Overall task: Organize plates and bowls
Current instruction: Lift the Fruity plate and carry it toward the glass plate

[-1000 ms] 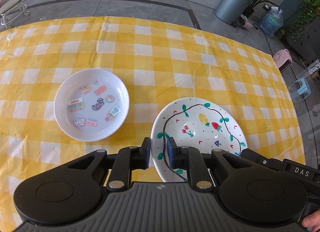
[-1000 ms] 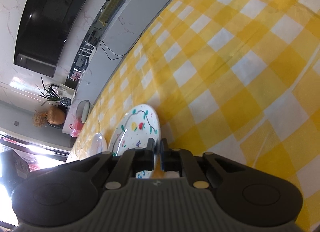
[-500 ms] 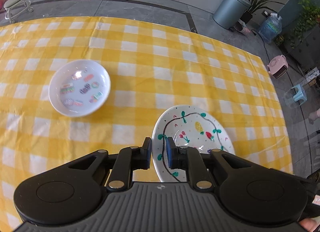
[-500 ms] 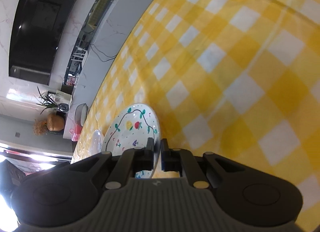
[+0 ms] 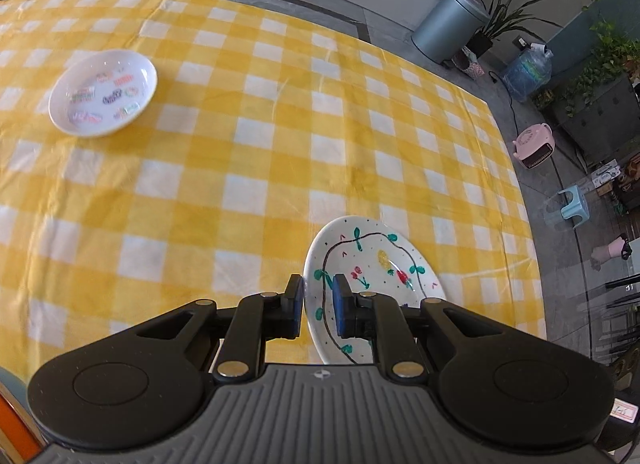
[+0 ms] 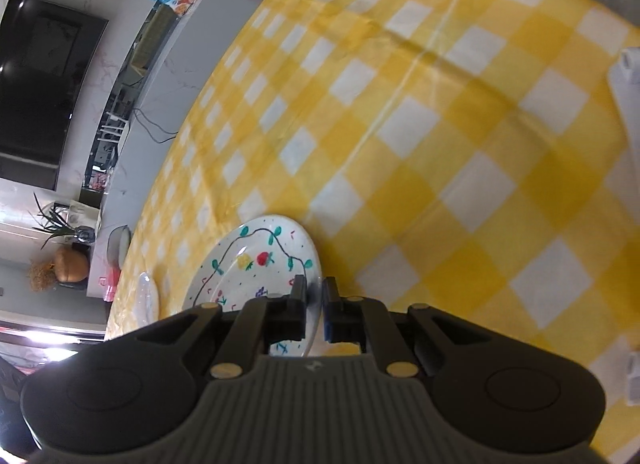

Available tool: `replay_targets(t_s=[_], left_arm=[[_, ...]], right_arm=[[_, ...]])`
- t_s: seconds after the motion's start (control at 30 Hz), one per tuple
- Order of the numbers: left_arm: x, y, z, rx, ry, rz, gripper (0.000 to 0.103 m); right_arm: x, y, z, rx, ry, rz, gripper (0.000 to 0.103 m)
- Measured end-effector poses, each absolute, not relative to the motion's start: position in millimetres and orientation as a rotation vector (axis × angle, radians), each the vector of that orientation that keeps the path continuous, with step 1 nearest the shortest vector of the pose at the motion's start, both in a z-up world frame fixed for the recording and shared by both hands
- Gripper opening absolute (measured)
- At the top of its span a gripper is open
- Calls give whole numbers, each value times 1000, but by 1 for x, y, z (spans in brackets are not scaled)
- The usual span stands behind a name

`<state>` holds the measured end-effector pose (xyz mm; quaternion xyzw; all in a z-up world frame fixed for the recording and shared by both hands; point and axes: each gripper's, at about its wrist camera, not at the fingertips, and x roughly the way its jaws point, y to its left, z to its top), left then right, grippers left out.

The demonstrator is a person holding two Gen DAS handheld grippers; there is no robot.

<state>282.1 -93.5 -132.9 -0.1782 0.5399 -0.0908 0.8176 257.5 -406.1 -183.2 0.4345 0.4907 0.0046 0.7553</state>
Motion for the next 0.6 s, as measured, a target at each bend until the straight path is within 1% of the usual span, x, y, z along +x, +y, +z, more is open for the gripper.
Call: replay_targets(t_s=[0.2,0.37,0.5,0.6], left_arm=[[274,-92,-147,-420,1142,-166,17],[268,-95,-148,-401,1098,-163,17],[269,-93,-150,-422,1101,-162,17],[269,-91,-155,-460,1123,-162,17]], right_arm=[[257,-403,-181,880,1062,3,6],[257,-404,-184,897,1060,10,6],[257,-404,-183,899,1058,15,6],[256,-405,-185,919,1059,25,8]])
